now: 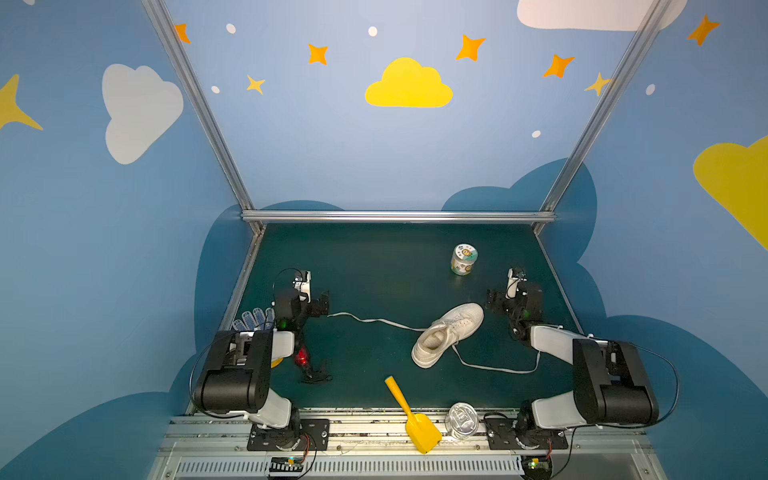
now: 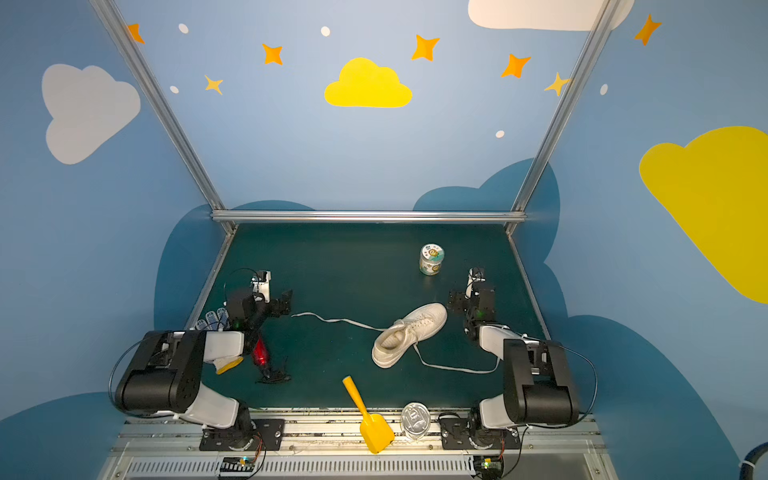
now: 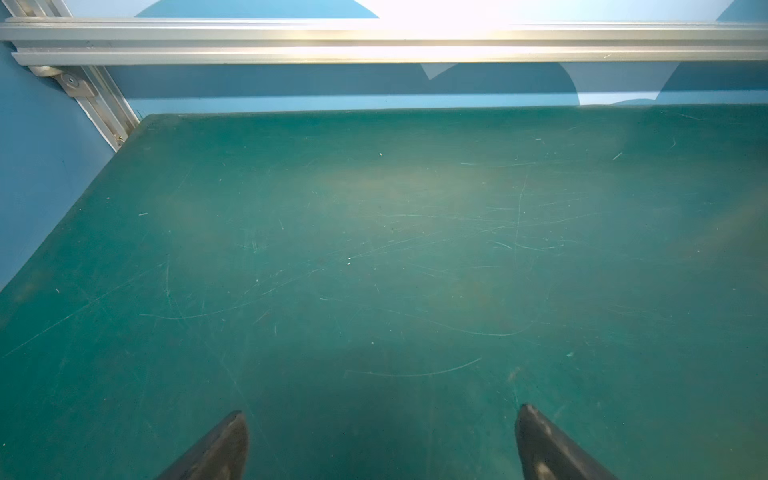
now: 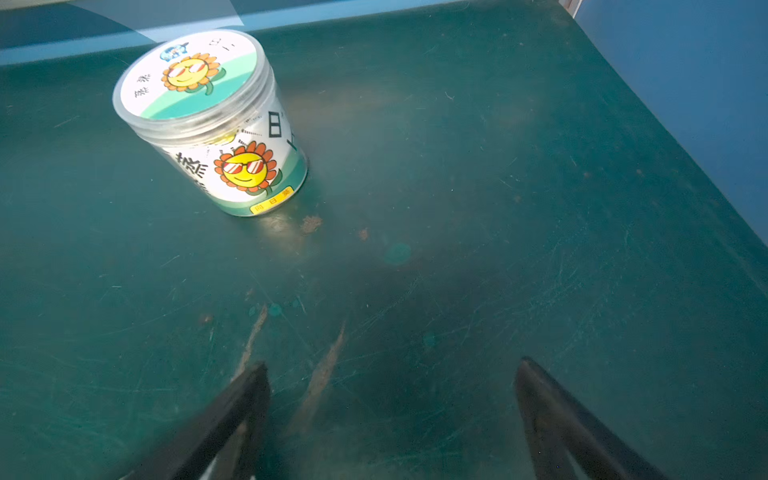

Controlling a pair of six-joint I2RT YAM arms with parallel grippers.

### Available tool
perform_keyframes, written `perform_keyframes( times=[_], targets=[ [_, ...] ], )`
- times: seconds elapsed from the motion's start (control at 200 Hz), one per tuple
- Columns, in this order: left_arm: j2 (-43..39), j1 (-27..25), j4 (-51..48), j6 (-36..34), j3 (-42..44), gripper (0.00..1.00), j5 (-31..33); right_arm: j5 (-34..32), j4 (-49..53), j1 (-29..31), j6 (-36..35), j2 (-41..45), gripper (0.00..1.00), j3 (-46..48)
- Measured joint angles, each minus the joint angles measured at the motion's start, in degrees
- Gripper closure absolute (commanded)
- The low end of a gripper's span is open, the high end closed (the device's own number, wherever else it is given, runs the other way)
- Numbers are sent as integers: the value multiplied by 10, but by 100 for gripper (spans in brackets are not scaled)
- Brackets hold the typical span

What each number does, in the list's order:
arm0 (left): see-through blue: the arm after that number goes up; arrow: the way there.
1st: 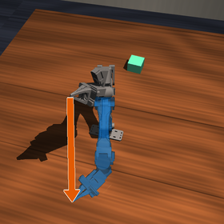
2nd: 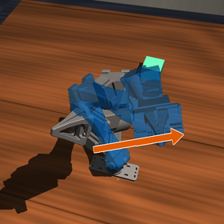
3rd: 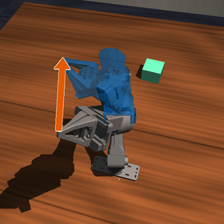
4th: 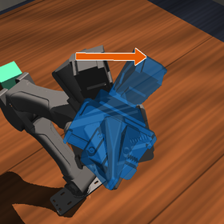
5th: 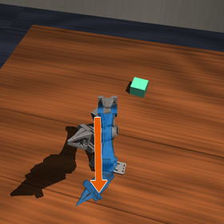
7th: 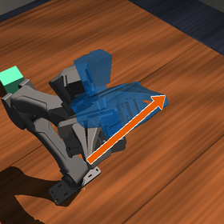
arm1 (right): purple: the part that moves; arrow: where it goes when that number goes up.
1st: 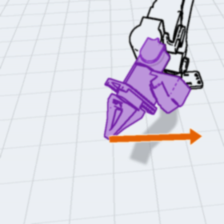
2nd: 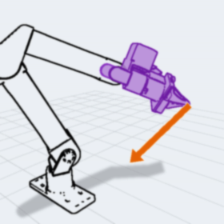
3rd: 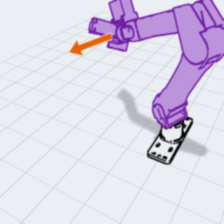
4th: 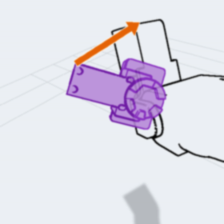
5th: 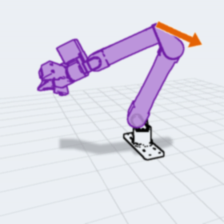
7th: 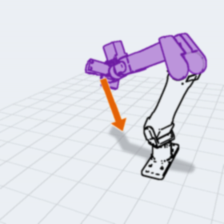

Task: Tie the shoes
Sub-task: 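Reach the right gripper toward the white sneaker's lace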

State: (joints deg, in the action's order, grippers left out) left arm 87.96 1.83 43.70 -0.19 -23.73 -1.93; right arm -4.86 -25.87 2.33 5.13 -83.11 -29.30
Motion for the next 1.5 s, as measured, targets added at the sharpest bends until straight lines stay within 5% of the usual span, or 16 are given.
perform_keyframes(
  times=[0.871,1.076,1.226,1.502],
  targets=[
    [0,0,0,0,0,1,2,0,0,0,0,0,8,0],
    [-37,-23,-48,16,-3,1,89,-2,3,0,-2,1,8,-1],
    [-103,-41,-184,35,-76,1,124,-37,154,0,21,36,8,-71],
    [-129,-57,-390,118,-178,1,85,-50,440,21,164,186,9,-185]
  ],
)
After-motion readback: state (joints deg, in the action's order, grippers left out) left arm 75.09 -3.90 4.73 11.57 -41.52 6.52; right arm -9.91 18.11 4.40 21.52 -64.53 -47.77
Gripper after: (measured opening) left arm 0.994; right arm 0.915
